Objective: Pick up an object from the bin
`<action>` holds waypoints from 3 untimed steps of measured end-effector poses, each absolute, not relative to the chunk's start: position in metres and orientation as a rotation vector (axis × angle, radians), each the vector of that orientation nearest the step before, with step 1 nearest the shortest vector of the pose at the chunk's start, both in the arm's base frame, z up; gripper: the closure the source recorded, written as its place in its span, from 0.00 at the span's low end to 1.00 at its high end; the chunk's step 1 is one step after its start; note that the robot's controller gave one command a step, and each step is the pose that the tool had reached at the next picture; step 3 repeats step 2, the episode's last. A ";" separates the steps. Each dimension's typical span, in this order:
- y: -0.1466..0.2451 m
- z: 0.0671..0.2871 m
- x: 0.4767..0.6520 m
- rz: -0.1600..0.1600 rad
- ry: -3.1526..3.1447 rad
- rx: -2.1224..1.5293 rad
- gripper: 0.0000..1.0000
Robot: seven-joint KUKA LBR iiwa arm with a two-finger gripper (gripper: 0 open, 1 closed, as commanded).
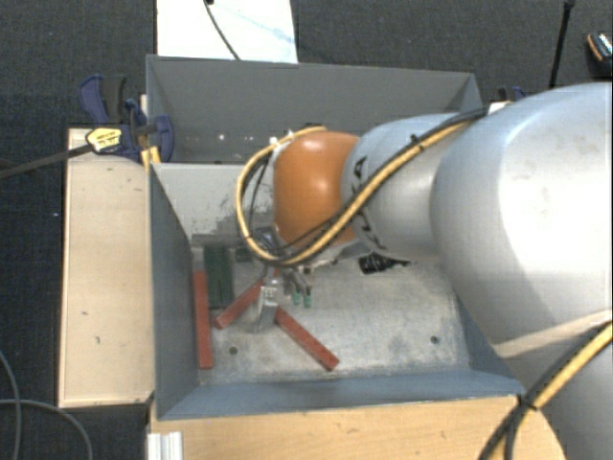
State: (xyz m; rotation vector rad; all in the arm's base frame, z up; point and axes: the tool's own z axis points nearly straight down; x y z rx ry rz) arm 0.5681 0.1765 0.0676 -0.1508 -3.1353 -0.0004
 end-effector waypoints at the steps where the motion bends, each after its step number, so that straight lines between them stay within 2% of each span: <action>1: 0.177 0.070 0.569 -0.002 -3.138 -0.157 1.00; 2: 0.165 0.208 0.551 -0.006 -3.144 -0.213 1.00; 3: 0.165 0.208 0.551 -0.006 -3.144 -0.213 1.00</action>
Offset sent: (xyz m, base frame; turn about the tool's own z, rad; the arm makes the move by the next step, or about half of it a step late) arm 0.0000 0.0000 0.0000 0.0000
